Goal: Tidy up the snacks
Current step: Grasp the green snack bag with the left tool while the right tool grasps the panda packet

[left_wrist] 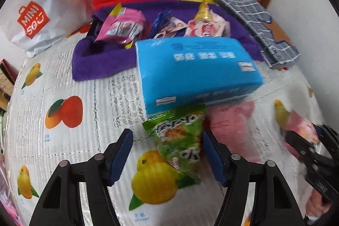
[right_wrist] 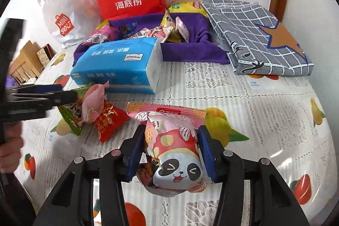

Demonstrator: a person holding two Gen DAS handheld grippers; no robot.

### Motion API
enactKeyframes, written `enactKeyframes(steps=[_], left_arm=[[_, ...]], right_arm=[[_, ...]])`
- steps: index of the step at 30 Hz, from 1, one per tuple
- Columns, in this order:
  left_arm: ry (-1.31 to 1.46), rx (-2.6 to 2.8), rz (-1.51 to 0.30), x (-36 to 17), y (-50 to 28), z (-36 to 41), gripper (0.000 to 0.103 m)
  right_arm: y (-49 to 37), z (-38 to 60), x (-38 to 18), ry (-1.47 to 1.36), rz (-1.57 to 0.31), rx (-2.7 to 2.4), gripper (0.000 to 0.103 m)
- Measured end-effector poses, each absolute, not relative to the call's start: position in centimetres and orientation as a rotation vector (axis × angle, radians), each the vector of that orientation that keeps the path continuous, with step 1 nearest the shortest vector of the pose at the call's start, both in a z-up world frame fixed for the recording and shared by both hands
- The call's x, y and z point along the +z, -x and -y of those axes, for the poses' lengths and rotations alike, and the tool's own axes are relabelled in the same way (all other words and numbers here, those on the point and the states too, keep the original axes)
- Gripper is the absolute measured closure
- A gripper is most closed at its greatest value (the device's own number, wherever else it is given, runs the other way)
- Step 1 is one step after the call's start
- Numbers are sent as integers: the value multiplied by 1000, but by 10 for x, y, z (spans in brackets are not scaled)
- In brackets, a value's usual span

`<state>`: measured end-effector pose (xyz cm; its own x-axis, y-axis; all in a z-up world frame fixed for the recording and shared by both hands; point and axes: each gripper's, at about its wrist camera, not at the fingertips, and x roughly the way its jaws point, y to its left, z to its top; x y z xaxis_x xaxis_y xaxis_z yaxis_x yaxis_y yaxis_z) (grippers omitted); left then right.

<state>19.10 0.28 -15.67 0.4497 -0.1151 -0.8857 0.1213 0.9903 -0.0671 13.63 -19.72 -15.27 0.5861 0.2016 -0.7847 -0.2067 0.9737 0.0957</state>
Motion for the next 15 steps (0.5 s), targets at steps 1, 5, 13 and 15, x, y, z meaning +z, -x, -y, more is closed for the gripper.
enactKeyframes(steps=[1, 5, 13, 15], left_arm=[[21, -159, -1097, -159, -191, -5, 59], [26, -152, -1077, -155, -179, -14, 64], [23, -80, -1054, -155, -154, -49, 59], [22, -68, -1053, -160, -155, -49, 51]], right_arm=[[-135, 198, -153, 8, -913, 243, 53], [-133, 194, -157, 30, -914, 262, 53], [-135, 174, -165, 94, -909, 313, 53], [-135, 173, -165, 109, -901, 310, 51]])
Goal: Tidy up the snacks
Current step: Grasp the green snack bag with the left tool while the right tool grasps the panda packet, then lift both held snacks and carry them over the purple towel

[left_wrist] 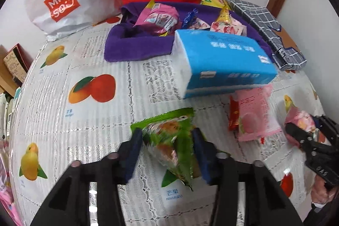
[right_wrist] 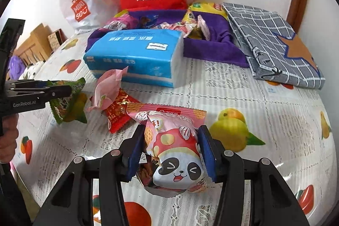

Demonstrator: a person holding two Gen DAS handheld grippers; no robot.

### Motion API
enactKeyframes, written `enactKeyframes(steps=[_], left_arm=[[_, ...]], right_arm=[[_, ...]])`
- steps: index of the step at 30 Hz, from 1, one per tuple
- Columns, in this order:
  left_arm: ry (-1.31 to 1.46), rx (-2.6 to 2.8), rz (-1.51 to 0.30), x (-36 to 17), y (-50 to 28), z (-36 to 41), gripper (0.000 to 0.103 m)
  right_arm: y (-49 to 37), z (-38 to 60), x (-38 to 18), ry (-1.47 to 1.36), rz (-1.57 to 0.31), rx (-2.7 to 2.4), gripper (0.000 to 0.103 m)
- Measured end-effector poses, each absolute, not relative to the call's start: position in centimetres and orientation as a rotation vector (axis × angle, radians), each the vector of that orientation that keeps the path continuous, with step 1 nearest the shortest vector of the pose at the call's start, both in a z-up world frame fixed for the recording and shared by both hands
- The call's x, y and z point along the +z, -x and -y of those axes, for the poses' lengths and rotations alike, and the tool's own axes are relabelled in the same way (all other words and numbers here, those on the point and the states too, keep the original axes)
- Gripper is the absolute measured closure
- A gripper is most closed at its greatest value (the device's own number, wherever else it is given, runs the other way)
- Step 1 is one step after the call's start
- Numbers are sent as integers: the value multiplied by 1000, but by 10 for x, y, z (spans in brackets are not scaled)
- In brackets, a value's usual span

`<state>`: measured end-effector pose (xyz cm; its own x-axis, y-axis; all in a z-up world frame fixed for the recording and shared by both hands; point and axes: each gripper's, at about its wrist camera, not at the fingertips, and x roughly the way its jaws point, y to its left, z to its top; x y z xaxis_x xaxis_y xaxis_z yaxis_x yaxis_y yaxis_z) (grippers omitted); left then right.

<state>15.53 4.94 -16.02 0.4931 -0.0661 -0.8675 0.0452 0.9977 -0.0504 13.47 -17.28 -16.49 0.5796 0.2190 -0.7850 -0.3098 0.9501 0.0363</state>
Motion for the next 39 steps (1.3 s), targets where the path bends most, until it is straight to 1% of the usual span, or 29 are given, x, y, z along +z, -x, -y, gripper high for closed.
enactKeyframes(steps=[1, 2, 3, 5, 6, 9, 14, 18, 20, 23, 25, 26, 27, 28, 33, 34, 36, 38, 39], left_arm=[[26, -68, -1052, -165, -156, -49, 49], [32, -68, -1050, -169, -156, -48, 49], [30, -62, -1044, -173, -157, -46, 50], [20, -53, -1028, -181, -155, -44, 52], [5, -47, -1005, -180, -152, -43, 57], [-21, -44, -974, -182, -148, -41, 57], [-9, -50, -948, -182, -150, -44, 57], [-36, -58, -926, -184, -150, -41, 49], [-32, -58, -928, -184, -150, -41, 48], [-30, -60, -947, -183, -150, -44, 42], [-22, -55, -961, -181, -150, -46, 42], [-11, -60, -962, -180, -149, -47, 42], [10, -71, -962, -177, -150, -49, 42], [38, -91, -961, -174, -151, -52, 42], [41, -101, -943, -170, -159, -47, 42], [37, -103, -950, -173, -160, -46, 46], [33, -112, -939, -174, -160, -44, 50], [21, -117, -940, -173, -159, -42, 51], [23, -125, -945, -172, -158, -42, 52]], right_arm=[[-134, 173, -164, 109, -897, 304, 50], [-134, 175, -163, 106, -895, 296, 45], [-133, 178, -161, 102, -888, 285, 39], [-130, 185, -159, 83, -860, 275, 36], [-130, 187, -160, 77, -858, 273, 35], [-135, 191, -168, 61, -883, 264, 35], [-144, 188, -176, 24, -874, 292, 35], [-155, 182, -179, 10, -871, 298, 35], [-161, 182, -182, -8, -881, 302, 35], [-163, 185, -179, -43, -901, 310, 35], [-160, 188, -175, -59, -888, 324, 34], [-159, 190, -172, -64, -874, 329, 33], [-159, 190, -169, -65, -860, 329, 29], [-160, 190, -168, -61, -852, 327, 27], [-173, 184, -174, -53, -882, 335, 27], [-175, 182, -177, -52, -894, 339, 27], [-176, 179, -182, -49, -915, 348, 34], [-173, 179, -182, -45, -900, 336, 36], [-172, 179, -181, -36, -893, 329, 41]])
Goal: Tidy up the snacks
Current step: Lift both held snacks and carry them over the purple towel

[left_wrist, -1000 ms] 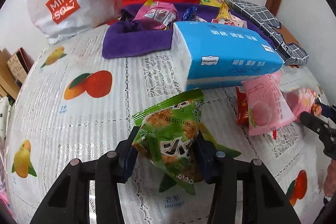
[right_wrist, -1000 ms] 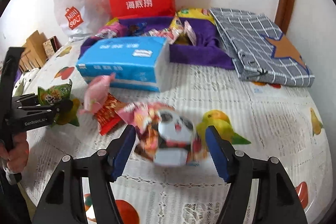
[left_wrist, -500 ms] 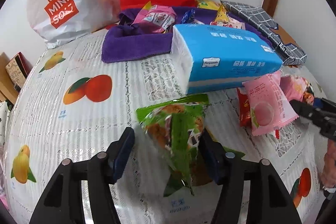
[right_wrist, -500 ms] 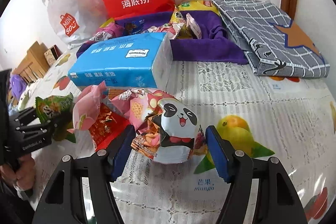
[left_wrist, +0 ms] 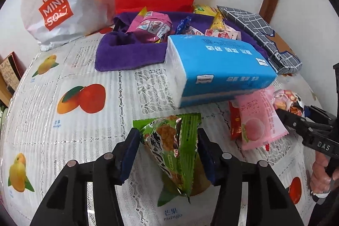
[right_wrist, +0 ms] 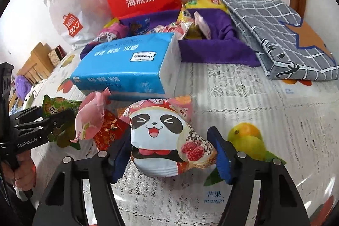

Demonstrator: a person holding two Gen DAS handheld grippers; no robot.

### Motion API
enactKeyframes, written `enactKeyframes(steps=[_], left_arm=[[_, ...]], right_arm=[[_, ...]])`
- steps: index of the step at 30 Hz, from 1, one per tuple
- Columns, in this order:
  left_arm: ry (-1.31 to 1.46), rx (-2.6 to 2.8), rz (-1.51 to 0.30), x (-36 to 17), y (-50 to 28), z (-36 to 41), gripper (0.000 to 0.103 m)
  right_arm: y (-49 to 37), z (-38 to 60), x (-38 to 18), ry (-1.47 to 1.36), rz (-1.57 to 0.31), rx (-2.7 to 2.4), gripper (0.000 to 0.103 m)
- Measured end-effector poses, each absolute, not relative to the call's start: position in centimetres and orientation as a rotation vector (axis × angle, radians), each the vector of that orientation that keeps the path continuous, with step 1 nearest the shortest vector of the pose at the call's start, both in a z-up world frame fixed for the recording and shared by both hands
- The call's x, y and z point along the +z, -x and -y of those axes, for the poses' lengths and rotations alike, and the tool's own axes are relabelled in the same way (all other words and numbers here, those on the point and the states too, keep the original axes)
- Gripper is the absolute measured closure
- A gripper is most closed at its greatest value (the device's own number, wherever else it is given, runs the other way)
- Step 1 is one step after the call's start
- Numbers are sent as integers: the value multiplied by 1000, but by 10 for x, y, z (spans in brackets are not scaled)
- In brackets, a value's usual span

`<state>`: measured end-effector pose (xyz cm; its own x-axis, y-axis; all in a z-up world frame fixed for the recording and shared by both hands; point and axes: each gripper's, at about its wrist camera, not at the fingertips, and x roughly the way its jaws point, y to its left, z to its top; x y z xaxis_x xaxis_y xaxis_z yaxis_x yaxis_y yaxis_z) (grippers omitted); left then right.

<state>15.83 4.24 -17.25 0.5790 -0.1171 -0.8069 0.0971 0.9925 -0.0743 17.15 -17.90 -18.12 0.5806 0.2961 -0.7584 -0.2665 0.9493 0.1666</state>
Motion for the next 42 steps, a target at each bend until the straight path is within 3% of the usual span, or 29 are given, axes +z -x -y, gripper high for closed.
enactKeyframes(steps=[2, 42], left_arm=[[33, -133, -955, -170, -157, -43, 53], [56, -267, -862, -81, -156, -58, 53]], right_arm=[[-169, 180, -179, -26, -895, 318, 49], [-130, 155, -67, -117, -696, 171, 49]])
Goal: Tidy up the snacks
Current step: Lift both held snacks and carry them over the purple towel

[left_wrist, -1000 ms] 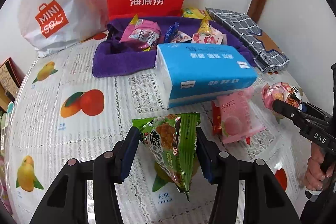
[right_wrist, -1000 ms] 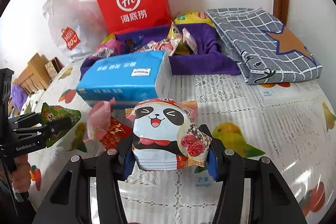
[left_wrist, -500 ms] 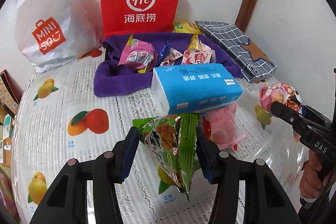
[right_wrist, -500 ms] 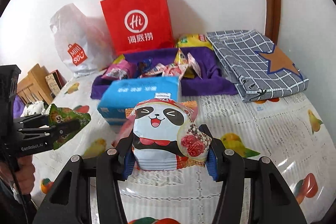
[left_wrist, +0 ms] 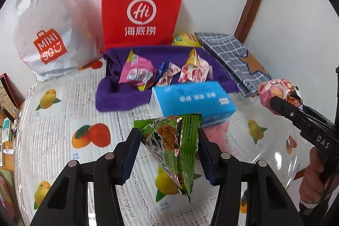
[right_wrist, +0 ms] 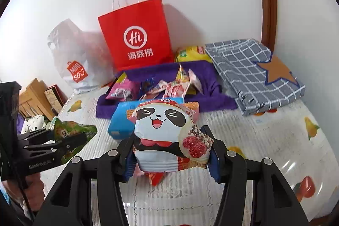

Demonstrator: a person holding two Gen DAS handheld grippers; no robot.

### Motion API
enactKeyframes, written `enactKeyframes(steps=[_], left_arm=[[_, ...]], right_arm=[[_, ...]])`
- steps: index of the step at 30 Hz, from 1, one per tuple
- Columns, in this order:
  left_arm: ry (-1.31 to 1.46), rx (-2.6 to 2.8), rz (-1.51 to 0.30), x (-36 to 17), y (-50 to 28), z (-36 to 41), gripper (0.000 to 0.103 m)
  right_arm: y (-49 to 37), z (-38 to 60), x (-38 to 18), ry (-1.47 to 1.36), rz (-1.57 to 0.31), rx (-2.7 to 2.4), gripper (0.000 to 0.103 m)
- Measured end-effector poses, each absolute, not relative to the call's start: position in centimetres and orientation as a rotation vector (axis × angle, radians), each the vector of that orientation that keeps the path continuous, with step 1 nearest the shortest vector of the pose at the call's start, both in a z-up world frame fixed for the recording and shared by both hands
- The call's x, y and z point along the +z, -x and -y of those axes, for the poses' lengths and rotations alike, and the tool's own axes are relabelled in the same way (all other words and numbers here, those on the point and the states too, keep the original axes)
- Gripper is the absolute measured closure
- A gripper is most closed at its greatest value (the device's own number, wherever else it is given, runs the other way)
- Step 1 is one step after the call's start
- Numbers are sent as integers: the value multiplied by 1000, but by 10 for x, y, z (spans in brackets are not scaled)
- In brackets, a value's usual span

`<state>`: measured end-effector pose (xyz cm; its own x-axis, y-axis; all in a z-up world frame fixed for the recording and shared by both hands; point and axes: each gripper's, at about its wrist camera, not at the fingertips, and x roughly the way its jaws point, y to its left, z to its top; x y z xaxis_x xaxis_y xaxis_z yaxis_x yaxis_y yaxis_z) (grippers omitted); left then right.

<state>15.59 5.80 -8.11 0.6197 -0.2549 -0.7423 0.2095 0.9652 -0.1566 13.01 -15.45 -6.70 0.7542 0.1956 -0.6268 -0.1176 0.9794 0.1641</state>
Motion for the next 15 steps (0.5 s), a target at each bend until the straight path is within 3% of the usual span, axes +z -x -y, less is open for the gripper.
enactKeyframes(steps=[15], left_arm=[[97, -159, -782, -32, -186, -51, 53]], right_arm=[[-187, 146, -26, -13, -690, 220, 49]])
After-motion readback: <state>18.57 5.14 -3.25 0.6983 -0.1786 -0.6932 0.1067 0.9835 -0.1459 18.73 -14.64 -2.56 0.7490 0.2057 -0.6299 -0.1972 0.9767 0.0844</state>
